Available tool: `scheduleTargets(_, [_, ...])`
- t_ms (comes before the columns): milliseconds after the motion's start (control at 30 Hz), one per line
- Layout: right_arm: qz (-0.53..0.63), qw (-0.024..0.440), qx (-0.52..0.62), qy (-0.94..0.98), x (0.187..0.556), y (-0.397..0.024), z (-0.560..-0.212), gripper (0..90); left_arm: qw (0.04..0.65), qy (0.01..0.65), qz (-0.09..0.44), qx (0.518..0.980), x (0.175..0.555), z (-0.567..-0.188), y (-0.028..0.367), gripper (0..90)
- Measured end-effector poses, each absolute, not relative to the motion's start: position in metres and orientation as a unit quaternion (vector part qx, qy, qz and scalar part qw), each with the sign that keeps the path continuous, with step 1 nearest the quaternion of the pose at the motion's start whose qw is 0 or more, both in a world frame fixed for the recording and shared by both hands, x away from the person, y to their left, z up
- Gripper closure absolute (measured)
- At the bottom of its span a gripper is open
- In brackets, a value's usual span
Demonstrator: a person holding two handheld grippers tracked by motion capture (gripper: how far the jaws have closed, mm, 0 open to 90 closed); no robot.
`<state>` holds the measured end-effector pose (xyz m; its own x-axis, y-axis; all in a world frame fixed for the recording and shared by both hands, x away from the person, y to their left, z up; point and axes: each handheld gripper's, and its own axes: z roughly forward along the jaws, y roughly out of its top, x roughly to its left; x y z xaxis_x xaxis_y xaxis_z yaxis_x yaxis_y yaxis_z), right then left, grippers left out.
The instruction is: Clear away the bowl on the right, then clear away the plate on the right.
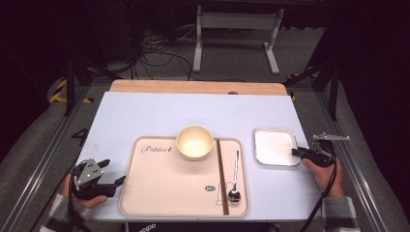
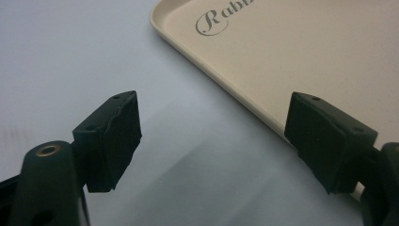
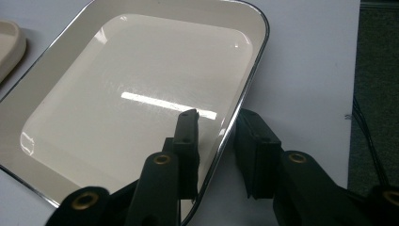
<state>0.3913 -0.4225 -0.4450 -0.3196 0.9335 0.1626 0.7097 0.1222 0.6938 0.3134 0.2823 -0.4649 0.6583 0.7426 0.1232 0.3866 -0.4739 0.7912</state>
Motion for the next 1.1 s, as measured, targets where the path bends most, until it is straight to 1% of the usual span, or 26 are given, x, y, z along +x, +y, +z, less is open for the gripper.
scheduleTargets(367, [0.353,0.158,0.571,0.724,0.392,-0.423,-0.445,75.4,0.385,0.337,0.234,0.827,0.314,-0.464,0.282,19.9])
scheduleTargets(500, [0.361,0.148,0.579,0.716,0.393,-0.426,-0.446,77.6,0.385,0.337,0.235,0.826,0.314,-0.464,0.282,19.9])
scheduleTargets(900, [0.355,0.139,0.614,0.691,0.396,-0.421,-0.444,83.2,0.381,0.332,0.232,0.831,0.321,-0.465,0.276,19.8])
scheduleTargets(1000, [0.359,0.137,0.615,0.688,0.396,-0.422,-0.445,82.7,0.382,0.326,0.231,0.834,0.324,-0.464,0.274,19.7])
scheduleTargets(1100, [0.365,0.133,0.614,0.687,0.396,-0.422,-0.446,77.7,0.383,0.328,0.231,0.832,0.324,-0.464,0.273,19.7])
